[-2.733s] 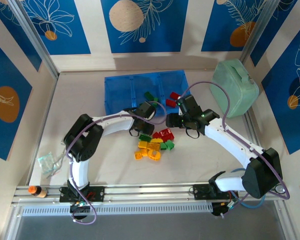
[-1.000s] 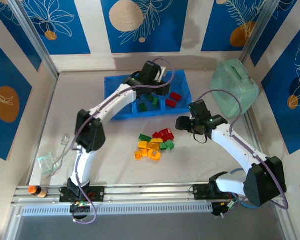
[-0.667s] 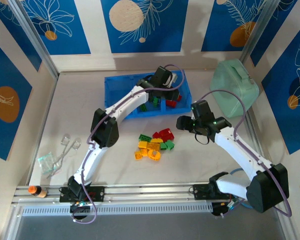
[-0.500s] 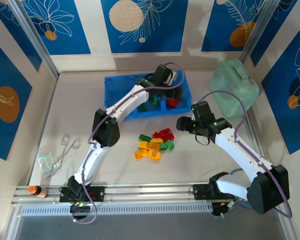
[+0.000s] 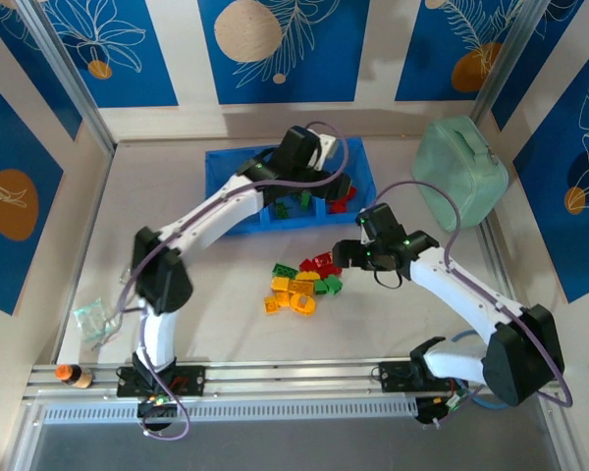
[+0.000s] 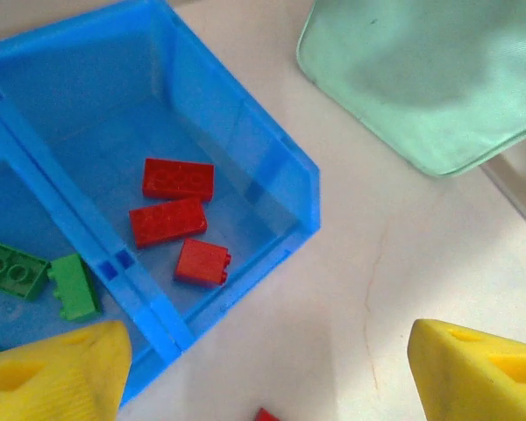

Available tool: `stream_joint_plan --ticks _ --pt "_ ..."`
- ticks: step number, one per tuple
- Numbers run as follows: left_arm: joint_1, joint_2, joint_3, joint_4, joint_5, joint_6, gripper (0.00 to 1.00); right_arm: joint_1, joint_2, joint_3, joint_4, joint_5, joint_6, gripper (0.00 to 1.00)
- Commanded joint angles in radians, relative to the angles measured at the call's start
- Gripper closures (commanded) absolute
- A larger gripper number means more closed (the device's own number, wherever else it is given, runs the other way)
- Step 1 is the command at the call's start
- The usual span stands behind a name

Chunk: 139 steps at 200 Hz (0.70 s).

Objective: Sort the legos into containers by color
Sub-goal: Pick up the lego from the center of the table.

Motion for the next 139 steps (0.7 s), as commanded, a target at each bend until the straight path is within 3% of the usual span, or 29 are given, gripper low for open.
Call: stream_joint_plan --ticks 1,71,139 --pt "-0.003 -0.158 -0.204 0.142 -0.054 0.000 0.18 0.022 0.057 0.043 -0.026 -0.022 -0.017 0.17" --pt "-0.002 -0.584 -0.813 0.206 -0.216 -0.072 0.19 0.041 0.322 0.212 -0.045 0.045 -0.030 0.28" --pt "-0.001 -0.769 -1.073 0.214 -0.248 -0.161 0.19 0.013 0.559 0.342 -0.070 0.011 -0.109 0.28"
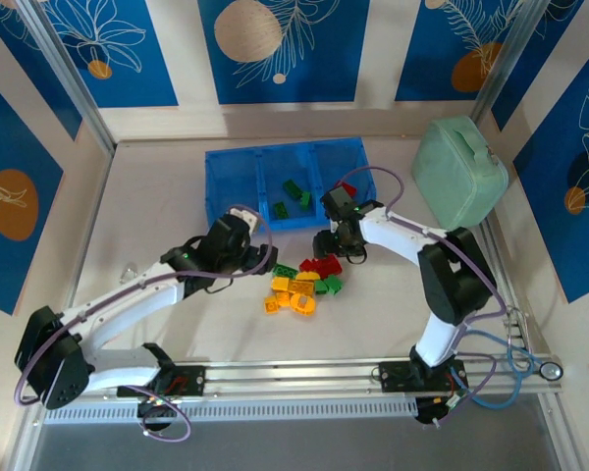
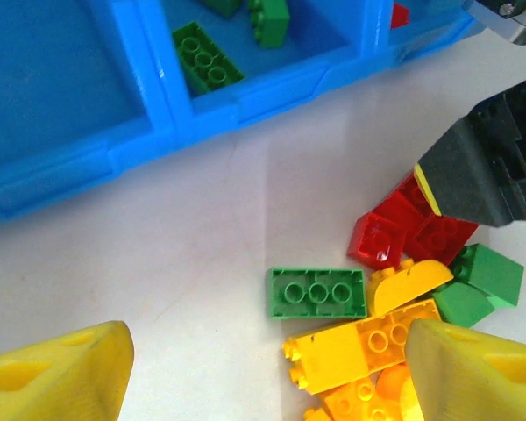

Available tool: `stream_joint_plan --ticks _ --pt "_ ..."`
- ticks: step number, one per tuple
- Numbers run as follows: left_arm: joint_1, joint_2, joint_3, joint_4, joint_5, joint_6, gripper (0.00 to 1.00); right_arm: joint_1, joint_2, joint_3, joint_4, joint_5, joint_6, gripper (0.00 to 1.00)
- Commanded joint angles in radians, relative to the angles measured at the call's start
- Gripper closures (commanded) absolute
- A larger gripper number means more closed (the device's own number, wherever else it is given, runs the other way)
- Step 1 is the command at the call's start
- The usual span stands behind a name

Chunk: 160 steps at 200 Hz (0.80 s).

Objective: Sort the legos into containers by color
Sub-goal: Pick up the lego from the center of the table.

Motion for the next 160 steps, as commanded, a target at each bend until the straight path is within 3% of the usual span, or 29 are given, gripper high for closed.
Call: stream_joint_plan --ticks 1,89,160 --pt "-0.001 -0.043 -0.043 0.026 -0.030 -0.046 0.19 -0.012 0.041 0.040 -0.042 -0.024 -0.041 0.28" --pt "0.000 -0.048 -0.057 0.020 -0.045 -0.042 0.20 0.005 0.121 0.029 -0.001 -0.098 -0.023 0.30" --pt "-0.001 -0.042 -0.066 0.026 -0.051 -0.046 0.20 0.019 0.132 0.003 0.024 -0.104 0.042 0.43"
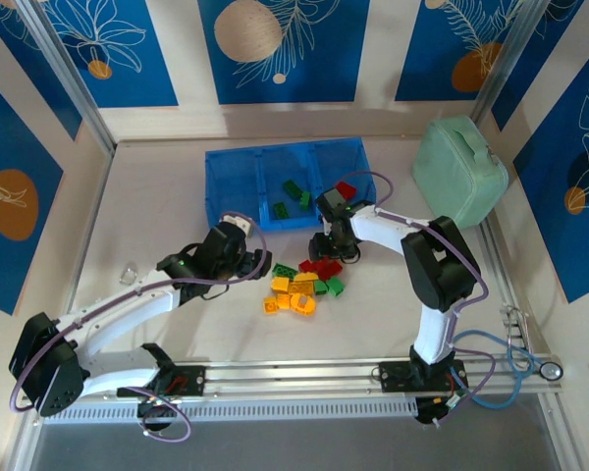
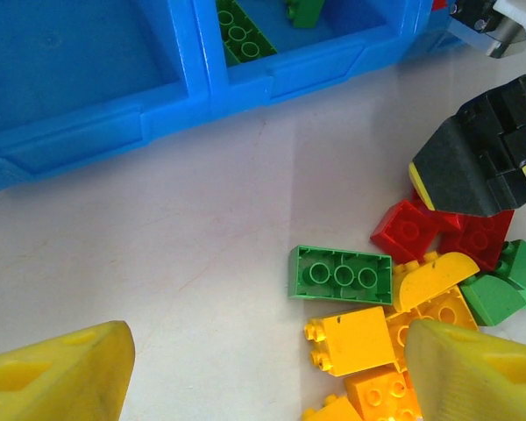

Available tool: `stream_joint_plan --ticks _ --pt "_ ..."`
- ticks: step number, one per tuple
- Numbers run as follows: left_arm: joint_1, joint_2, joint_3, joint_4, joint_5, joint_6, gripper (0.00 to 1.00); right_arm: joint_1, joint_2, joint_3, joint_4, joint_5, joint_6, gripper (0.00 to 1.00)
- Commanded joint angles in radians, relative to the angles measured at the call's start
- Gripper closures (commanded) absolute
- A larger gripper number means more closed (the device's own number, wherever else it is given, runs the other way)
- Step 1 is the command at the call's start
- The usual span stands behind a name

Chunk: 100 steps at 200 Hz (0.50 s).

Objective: Sort the legos into containers by color
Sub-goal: Pick up the lego from the center of the table.

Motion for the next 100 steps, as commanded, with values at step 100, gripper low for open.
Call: stream_joint_plan --ticks 100 --pt "0.000 -0.007 -0.015 0.025 -0.028 -0.005 0.20 0.015 -0.008 0.015 -0.028 -0.010 0.074 0.71"
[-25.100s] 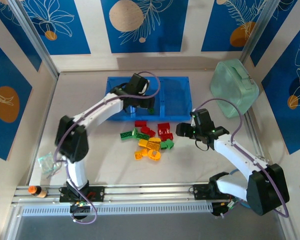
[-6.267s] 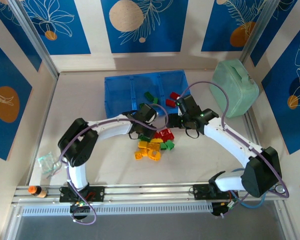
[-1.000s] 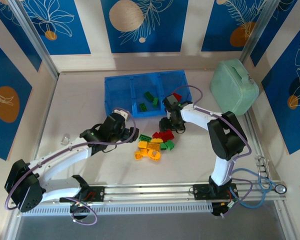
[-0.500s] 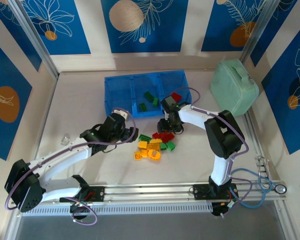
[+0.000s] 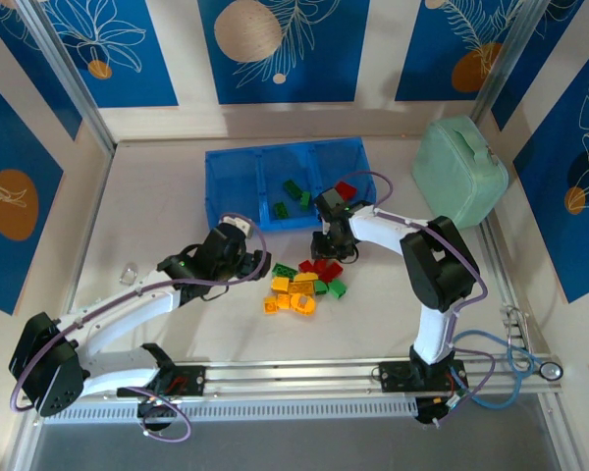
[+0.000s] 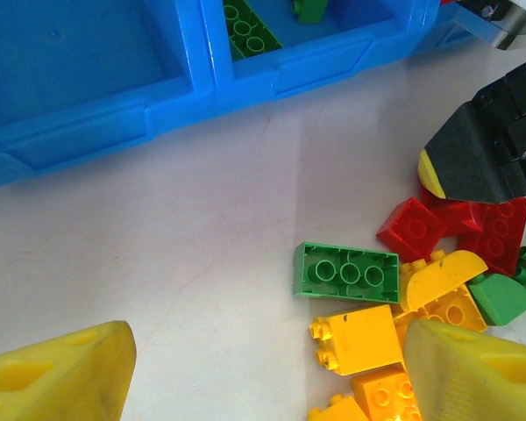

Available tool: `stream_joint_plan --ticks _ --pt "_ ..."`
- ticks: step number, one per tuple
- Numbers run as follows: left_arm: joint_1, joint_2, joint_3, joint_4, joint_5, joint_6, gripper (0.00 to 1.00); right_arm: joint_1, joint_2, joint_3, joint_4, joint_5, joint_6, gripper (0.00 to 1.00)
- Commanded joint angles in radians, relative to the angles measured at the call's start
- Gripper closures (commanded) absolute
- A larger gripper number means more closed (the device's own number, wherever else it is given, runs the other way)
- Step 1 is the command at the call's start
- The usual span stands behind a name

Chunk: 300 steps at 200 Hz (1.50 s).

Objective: Sort the legos into containers by color
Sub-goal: Pick up the lego from the center of the table, then place the lego in the container.

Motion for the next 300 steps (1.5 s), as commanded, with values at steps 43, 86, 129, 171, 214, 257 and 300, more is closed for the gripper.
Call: stream_joint_plan --ticks 43,86,129,171,214,257,300 --pt "0.000 0.003 -0.002 0.023 -0.023 0.002 0.20 -0.001 -0.059 0.018 -0.054 -0.001 0.016 0.76" --pt "0.000 -0.001 -0.003 0.021 -0.029 0.008 0.20 -0.010 -0.135 0.034 -0.076 0.005 0.013 0.77" --pt "0.000 -0.007 -0.012 0.026 -0.030 0.006 0.20 -0.057 -0.219 0.063 -0.100 0.023 -0.001 0.80" --pt "0.000 -0.031 -0.033 0.026 -0.038 0.000 0.21 -0.145 -0.263 0.094 -0.115 0.027 -0.021 0.82" --pt "0.000 -0.036 -0.043 0.027 -0.031 -0.007 0.21 -0.209 -0.204 0.204 -0.158 0.042 -0.057 0.82" --pt "0.000 -0.051 -0.056 0.015 -0.035 -0.014 0.21 -0.232 -0.113 0.323 -0.180 0.059 -0.083 0.82" --pt "0.000 -0.057 -0.067 0.014 -0.038 -0.018 0.21 -0.244 -0.030 0.421 -0.206 0.088 -0.100 0.82"
